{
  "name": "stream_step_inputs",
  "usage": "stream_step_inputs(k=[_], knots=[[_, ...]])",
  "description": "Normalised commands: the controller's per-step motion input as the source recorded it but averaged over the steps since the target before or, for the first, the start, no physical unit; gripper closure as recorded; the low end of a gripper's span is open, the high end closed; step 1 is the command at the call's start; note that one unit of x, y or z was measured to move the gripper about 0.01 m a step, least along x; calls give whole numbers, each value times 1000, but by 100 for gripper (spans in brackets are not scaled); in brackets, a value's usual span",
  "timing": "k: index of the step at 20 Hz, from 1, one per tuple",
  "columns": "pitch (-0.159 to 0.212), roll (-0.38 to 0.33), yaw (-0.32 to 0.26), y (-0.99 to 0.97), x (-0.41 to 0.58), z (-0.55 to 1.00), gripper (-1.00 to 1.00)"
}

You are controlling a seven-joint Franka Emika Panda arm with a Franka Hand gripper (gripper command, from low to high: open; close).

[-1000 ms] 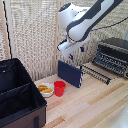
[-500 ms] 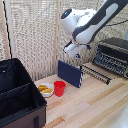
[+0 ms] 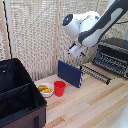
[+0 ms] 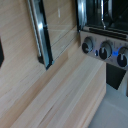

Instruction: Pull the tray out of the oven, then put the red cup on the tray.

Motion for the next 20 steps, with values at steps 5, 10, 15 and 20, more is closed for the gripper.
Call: stream_step_inputs(k=[5,10,15,20], knots=[[-32,-267,142,-328,0,-2,-100],[13,-230,140,-415,0,-27,-100],[51,-191,143,-466,0,-10,-100],[90,-174,144,-483,0,0,-100]])
